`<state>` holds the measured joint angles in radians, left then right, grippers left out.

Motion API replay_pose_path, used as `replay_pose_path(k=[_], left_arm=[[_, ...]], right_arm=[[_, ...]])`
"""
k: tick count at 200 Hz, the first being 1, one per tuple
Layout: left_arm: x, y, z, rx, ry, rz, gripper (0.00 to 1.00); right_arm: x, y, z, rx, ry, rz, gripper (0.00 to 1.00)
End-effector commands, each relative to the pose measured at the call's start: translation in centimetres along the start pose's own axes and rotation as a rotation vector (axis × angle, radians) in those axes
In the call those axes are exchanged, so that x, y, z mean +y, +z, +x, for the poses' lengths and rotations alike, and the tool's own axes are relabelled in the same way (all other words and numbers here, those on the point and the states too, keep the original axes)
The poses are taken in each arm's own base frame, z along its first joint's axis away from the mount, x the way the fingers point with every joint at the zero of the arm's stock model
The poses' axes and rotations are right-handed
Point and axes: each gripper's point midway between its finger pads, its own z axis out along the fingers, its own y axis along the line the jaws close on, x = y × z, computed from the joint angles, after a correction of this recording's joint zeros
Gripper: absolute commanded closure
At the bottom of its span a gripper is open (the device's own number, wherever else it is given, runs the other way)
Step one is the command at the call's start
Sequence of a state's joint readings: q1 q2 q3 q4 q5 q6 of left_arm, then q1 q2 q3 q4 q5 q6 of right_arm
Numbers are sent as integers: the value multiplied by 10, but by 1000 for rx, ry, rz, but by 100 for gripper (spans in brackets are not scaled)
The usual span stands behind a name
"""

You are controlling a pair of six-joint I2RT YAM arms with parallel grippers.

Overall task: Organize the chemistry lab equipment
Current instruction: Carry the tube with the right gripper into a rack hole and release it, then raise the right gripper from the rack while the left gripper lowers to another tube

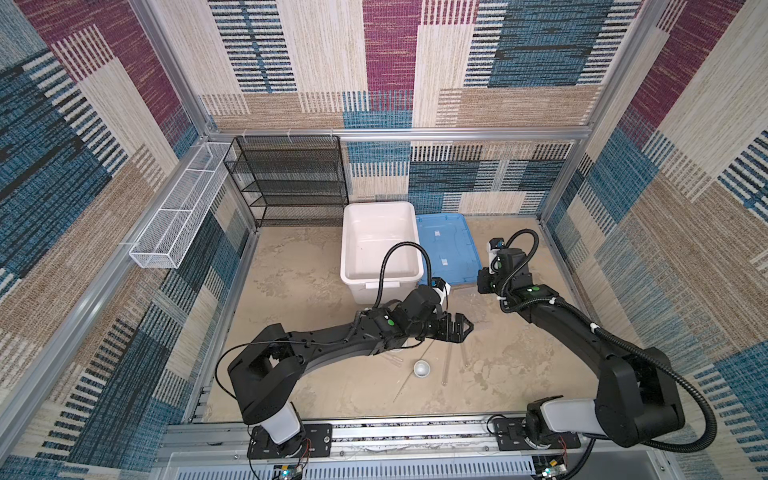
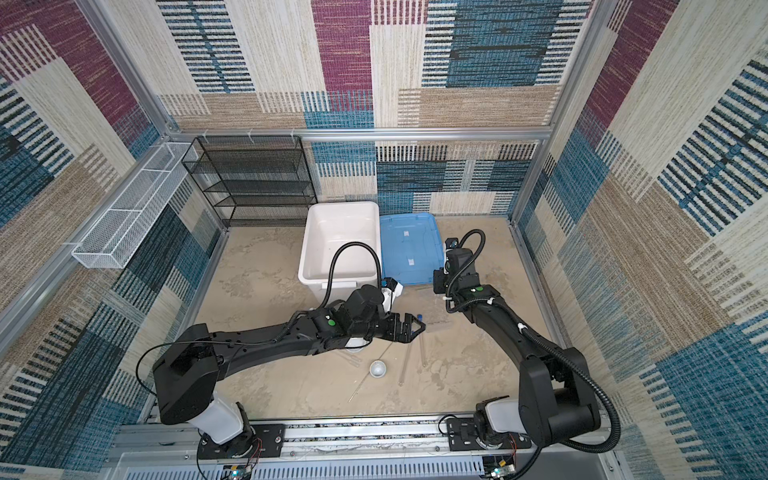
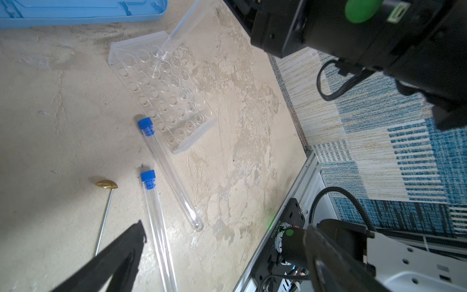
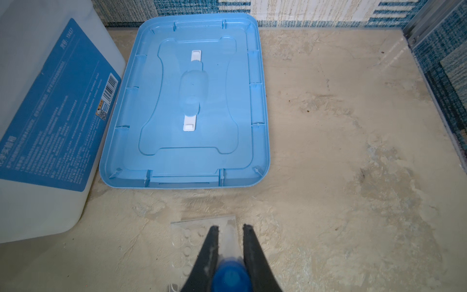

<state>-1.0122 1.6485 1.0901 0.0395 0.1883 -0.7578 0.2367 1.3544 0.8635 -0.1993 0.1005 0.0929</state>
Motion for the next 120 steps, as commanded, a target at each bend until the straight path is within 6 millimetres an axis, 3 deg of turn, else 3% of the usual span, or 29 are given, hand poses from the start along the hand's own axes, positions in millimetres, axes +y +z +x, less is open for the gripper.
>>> replay_pose_path(k=[1,24,60,95,120], left_arm=[[0,-1,-4,-21,-10,-1,0],[1,-1,-4,-22,-7,-6,0],[3,-2,-4,-20,5,-25,0],[10,-14,-4,-17,54,-90,0],[18,-27,-1,16,112,-158,3]], right_arm=[[-1,0,1,2,-11,14,76],[0,-2,-1,-7,-11,7,67],[0,-5,-4,-10,15,3,44],[-1,-24,-15,-51,65,4,1],[6,-44,-21,-72,104,-48,1]])
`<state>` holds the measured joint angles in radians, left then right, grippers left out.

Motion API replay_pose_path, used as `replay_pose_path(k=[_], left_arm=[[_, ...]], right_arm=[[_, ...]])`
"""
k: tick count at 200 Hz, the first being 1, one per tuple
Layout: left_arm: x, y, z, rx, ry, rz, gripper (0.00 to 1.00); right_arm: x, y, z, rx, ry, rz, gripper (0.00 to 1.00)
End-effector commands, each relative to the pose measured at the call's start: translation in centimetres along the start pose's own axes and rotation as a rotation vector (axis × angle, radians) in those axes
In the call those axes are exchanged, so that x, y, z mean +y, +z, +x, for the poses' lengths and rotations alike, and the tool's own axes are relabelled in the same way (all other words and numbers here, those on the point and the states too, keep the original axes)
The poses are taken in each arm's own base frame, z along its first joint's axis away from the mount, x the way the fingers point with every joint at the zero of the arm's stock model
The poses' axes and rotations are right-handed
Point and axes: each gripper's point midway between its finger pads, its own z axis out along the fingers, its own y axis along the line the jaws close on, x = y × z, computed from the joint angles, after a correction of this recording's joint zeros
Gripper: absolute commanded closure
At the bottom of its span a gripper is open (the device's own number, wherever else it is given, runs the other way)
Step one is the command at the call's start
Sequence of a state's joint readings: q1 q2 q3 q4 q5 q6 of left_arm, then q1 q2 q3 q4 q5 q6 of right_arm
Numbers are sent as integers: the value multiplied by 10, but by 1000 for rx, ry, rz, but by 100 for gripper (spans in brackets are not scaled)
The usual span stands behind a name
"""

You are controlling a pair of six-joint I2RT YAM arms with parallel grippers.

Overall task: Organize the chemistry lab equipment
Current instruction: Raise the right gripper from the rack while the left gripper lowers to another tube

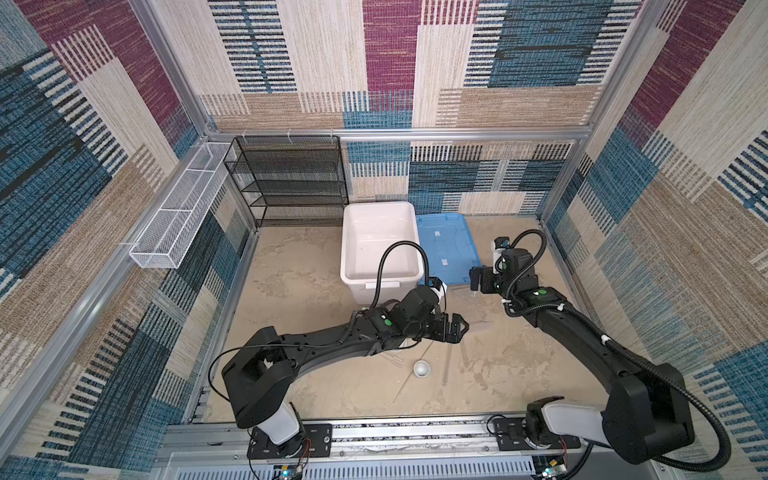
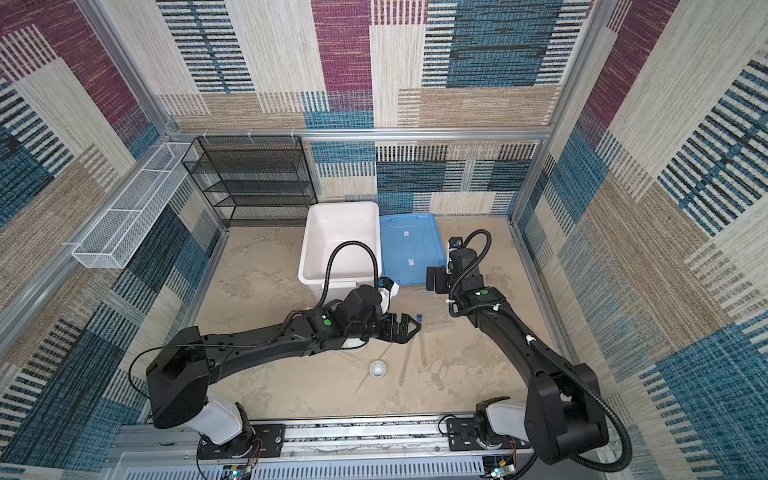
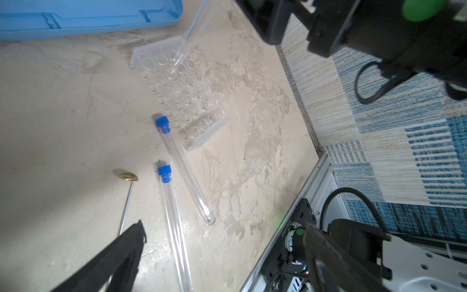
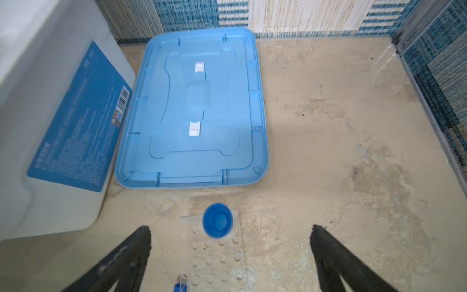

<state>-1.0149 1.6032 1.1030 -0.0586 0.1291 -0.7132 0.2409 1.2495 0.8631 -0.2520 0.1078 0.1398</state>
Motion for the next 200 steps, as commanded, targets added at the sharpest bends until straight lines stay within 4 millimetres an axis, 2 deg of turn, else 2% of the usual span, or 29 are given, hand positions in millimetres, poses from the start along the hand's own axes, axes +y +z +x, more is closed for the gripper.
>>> replay_pose_path(k=[1,36,65,99,125,147,187,200], left_arm=[[13,-12,3,27,74,-91,3],[18,-17,26,142,104,-101,11],[18,-12,53,279,155,-97,21],[21,0,75,395,148,-106,32],[23,9,86,451,144,-108,32],[28,15,94,492,174,-152,37],[42,28,107,553,217,-224,38],[40,33,109,559,228,-224,42]], right_arm=[[7,-16,-9,-22,57,-48,1],[23,-49,-9,-7,124,-157,1],[43,-71,17,97,181,-291,1],[45,-95,43,114,284,-345,1],[50,-93,70,184,309,-379,1],[49,-87,86,232,326,-373,1],[46,-83,92,241,321,-356,1],[44,-82,90,232,316,-340,1]])
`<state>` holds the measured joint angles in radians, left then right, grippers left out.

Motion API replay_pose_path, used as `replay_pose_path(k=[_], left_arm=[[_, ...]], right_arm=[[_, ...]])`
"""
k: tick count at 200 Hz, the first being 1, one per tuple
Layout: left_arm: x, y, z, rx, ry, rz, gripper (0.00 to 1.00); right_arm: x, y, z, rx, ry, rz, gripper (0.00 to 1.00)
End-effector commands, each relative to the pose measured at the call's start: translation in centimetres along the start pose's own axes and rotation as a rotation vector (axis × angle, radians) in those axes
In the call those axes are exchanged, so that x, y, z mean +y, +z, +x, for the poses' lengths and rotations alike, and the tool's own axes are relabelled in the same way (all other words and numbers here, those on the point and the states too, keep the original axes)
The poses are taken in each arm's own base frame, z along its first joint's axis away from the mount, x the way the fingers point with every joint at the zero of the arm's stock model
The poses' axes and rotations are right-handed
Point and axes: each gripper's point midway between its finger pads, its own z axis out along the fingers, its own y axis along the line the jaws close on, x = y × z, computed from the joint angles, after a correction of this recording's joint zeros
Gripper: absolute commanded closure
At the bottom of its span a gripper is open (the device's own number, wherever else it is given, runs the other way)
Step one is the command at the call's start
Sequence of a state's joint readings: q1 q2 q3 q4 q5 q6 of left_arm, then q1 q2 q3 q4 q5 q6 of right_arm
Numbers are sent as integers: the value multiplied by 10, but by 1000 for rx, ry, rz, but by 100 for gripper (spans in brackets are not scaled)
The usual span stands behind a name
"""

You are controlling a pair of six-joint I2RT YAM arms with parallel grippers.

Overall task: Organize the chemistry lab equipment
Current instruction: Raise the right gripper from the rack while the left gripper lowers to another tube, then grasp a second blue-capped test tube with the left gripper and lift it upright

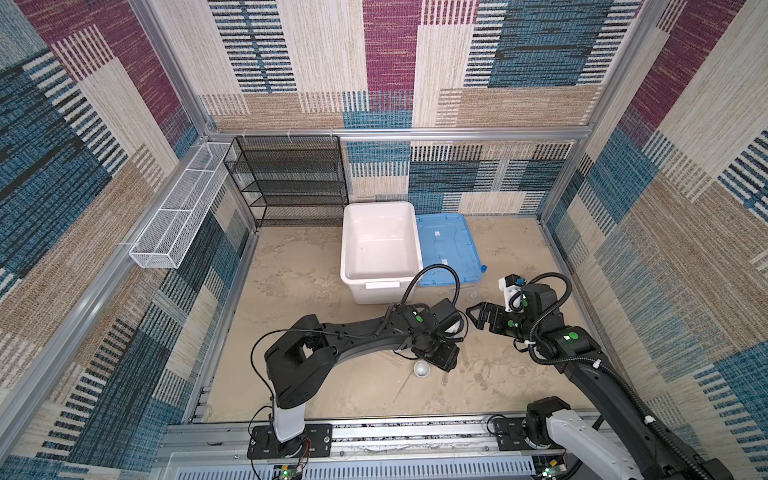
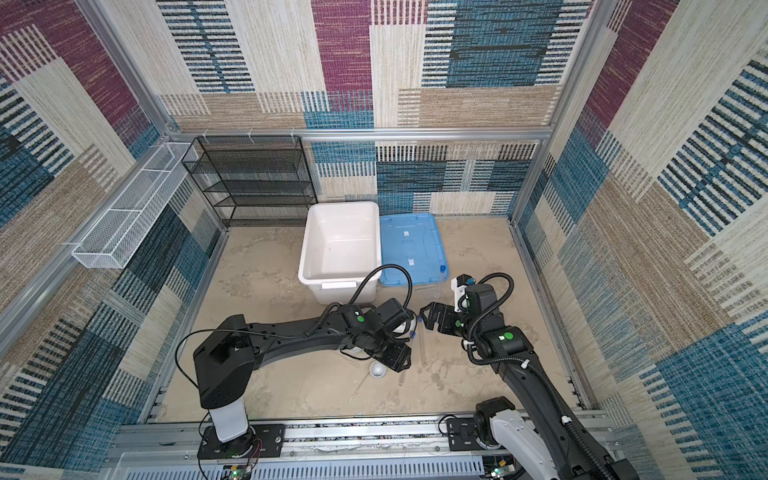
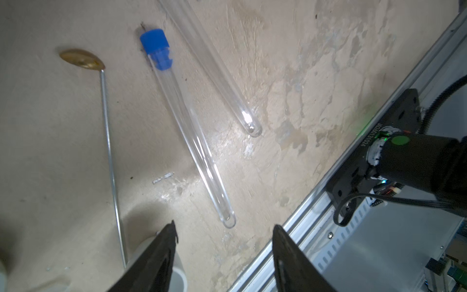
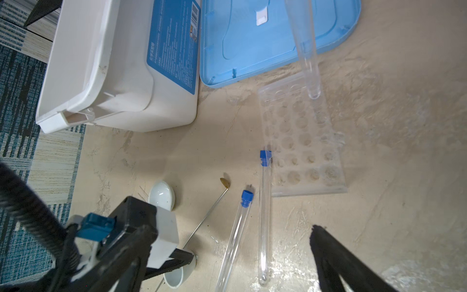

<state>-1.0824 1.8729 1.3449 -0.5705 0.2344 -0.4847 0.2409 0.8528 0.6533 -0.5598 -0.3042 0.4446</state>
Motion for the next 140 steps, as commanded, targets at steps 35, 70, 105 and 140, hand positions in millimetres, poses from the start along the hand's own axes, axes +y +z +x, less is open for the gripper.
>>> replay_pose_path(k=[35,70,105,140], left_arm=[[4,20,3,60,58,-83,48],[18,29,3,79,88,-218,51],[17,35,5,95,99,-232,57],[25,49,11,132,87,-285,58]], right_arm=[[-6,-4,-14,-58,-10,53,1],[-16,-10,-22,-100,-10,123,1],[-17,-16,-25,-132,-15,135,1],[-17,-13,-24,-123,-21,132,1]])
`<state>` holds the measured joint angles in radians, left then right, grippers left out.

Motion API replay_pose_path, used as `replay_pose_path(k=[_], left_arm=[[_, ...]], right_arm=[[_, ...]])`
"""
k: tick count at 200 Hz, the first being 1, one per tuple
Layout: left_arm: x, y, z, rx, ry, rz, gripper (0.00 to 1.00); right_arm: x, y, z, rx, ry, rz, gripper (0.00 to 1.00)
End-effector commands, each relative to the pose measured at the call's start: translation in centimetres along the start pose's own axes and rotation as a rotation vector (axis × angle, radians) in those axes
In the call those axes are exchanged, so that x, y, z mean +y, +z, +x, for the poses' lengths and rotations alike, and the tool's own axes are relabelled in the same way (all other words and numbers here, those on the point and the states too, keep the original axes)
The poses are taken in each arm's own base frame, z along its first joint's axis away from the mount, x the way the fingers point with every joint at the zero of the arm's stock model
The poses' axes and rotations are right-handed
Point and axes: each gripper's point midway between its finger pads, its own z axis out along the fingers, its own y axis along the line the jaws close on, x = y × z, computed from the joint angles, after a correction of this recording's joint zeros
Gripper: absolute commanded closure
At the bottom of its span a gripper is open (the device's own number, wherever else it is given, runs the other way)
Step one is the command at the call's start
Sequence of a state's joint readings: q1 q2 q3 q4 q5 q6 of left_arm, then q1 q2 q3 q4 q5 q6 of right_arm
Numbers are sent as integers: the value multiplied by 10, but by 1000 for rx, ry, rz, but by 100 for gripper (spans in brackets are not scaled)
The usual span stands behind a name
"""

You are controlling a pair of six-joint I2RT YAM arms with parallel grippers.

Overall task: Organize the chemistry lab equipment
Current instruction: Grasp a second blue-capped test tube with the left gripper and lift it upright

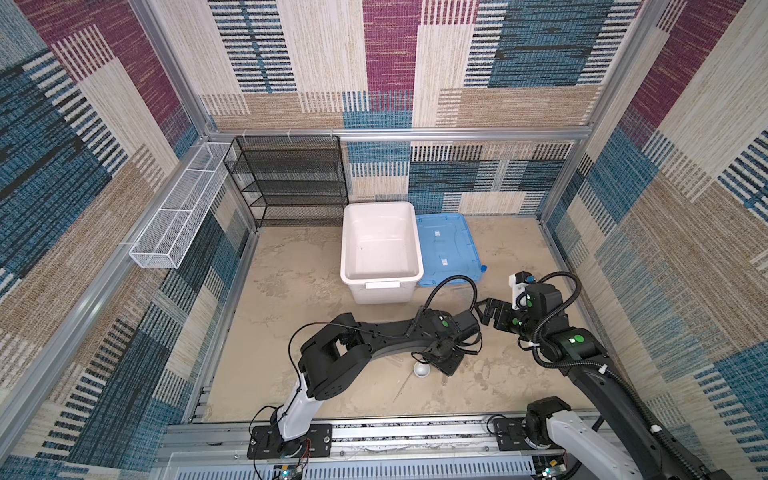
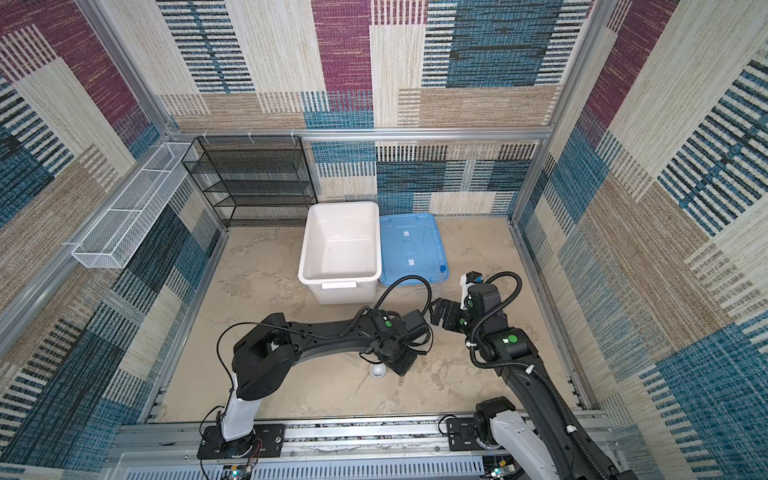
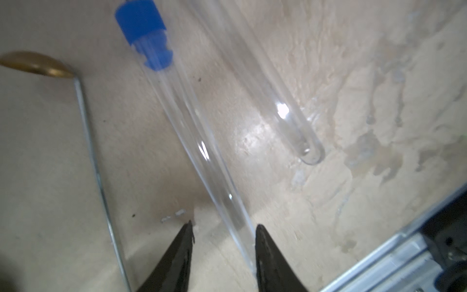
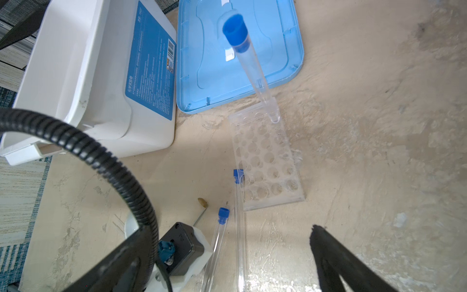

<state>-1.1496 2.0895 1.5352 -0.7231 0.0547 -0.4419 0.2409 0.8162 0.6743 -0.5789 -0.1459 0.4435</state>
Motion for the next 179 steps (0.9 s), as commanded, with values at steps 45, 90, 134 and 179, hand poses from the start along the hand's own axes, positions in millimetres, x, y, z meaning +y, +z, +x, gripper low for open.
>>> replay_pose_path(k=[45,90,134,179], left_arm=[[18,7,9,41,-16,-120,70],[21,11,9,59,-29,-143,74],[21,6,5,36,-55,-86,81],[22,2,2,8,-72,-42,82]], right_arm=[[0,-1,-5,-25,-14,1,1],[2,-2,-5,-31,-18,-11,1],[4,-1,-5,-30,-25,-25,1],[8,-1,-6,-37,-32,-45,1]])
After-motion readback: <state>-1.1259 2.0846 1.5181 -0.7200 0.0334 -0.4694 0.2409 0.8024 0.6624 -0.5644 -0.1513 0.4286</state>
